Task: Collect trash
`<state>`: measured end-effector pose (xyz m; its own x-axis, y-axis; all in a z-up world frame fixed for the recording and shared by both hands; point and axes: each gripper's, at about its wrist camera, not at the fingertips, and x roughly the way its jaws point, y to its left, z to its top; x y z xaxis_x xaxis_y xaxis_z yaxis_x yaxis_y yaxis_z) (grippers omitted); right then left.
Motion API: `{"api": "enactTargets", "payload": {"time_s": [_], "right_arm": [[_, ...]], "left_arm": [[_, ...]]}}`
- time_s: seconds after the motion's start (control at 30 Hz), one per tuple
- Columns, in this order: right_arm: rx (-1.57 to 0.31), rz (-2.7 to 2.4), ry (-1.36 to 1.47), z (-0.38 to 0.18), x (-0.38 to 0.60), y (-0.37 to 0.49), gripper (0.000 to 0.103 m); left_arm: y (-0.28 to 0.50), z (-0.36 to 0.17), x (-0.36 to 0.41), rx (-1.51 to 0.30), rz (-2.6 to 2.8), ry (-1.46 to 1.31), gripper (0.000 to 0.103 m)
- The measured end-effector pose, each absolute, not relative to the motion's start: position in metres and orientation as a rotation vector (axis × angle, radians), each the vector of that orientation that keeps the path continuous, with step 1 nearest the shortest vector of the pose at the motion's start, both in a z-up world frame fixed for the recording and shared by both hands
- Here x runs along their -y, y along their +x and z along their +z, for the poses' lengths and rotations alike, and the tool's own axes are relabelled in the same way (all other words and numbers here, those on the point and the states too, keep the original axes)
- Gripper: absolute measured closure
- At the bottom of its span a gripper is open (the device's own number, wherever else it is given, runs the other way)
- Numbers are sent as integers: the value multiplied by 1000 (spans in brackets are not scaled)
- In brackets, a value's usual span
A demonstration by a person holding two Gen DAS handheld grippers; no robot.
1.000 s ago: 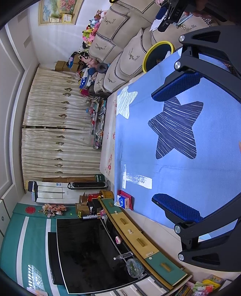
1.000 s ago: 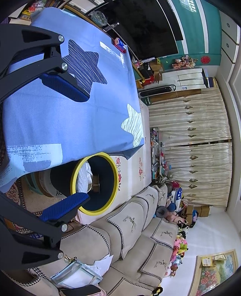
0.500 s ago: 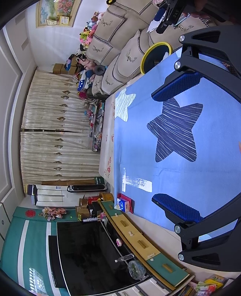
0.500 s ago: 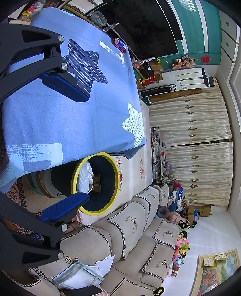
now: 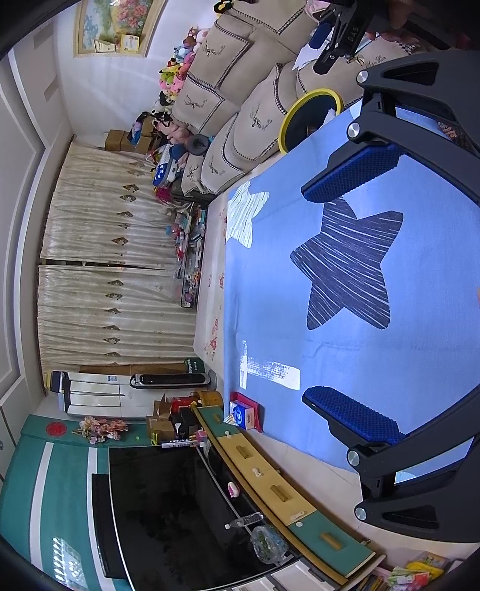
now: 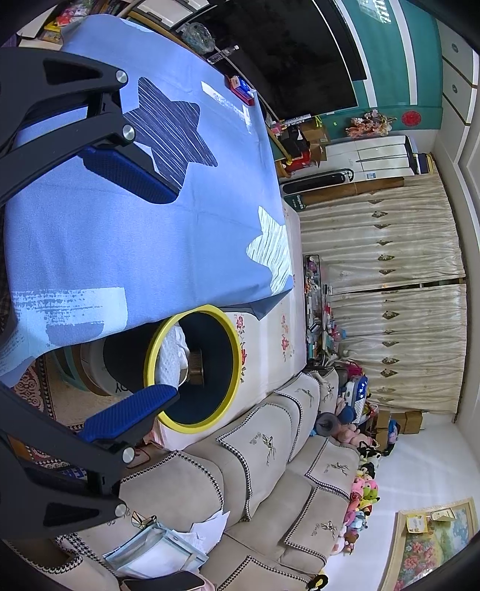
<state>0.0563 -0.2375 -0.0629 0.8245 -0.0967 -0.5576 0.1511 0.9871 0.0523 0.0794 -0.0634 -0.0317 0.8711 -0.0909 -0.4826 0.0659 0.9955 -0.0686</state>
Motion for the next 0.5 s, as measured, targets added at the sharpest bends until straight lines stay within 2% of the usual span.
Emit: {"api": "enactTargets", "payload": {"time_s": [0.5], "right_arm": [[-597,-130,99,-68,236,60,10]], "left_arm": [[87,-35,64,-520,-70,-53,5]]}}
